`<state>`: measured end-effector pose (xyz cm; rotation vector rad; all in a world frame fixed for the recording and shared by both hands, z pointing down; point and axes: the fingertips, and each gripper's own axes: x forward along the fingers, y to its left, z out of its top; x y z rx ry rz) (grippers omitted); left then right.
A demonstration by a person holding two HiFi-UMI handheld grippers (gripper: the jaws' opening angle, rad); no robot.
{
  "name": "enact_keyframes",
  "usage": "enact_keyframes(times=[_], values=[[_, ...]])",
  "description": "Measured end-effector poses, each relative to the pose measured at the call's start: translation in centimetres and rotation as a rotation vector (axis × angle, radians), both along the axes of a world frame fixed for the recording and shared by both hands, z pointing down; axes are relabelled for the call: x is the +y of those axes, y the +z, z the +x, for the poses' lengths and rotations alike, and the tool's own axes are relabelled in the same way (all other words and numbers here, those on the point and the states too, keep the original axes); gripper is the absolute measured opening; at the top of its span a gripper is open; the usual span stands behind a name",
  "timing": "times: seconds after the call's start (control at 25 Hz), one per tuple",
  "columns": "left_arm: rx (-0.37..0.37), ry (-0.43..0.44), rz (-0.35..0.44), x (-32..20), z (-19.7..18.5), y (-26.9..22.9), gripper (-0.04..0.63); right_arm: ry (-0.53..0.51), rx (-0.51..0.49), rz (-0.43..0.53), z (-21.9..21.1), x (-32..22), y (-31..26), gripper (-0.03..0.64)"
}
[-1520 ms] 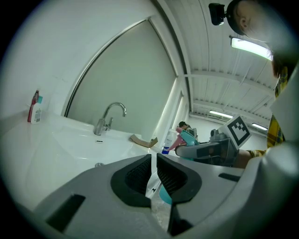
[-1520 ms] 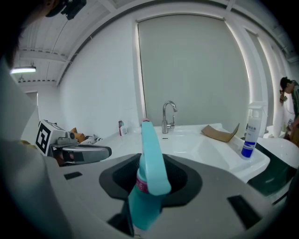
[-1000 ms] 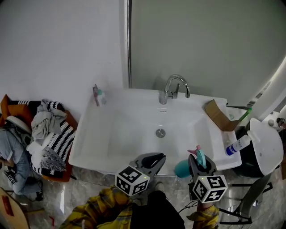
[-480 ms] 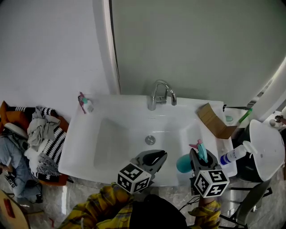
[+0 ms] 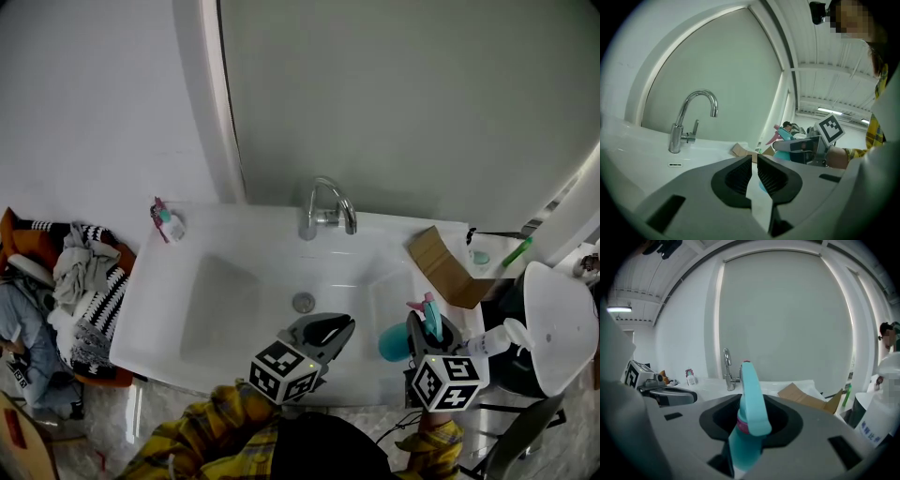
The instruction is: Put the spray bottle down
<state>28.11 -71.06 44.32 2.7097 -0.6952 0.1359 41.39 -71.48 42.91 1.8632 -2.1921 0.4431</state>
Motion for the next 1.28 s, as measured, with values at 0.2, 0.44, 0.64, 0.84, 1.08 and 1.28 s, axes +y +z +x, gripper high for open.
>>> enact_keyframes(times=[0.2,0.44,0.64,0.84,1.08,1.28], values=[[0.0,0.009,-0.005,-1.0,2.2,0.3,0.037,0.035,0.008,-0.011,2.9,-1.2,0.8,0.121],[-0.002,0.015,-0.013,-1.8,4.4,1.0,0.037,0.089,0.059,-0.013,6.0,-2.4,1.9,0.121],[-0.007,0.013,-0.021,-2.4,5.7,1.5,0.037,0.129,0.092,-0.007,8.0,-3.6,2.8,0.121],[-0.011,0.007,-0.026,-3.2,6.9,1.9,0.037,0.175,0.12,0.001,10.2,-4.7,3.4,0.121],[-0.02,0.009,-0.036,-3.6,8.0,2.6,0.037,0.206,0.153,0.01,12.0,-6.1,3.7,0.121],[-0.025,-0.002,-0.041,-4.1,8.3,3.0,0.037,0.214,0.196,0.014,12.8,-6.9,3.7,0.121]])
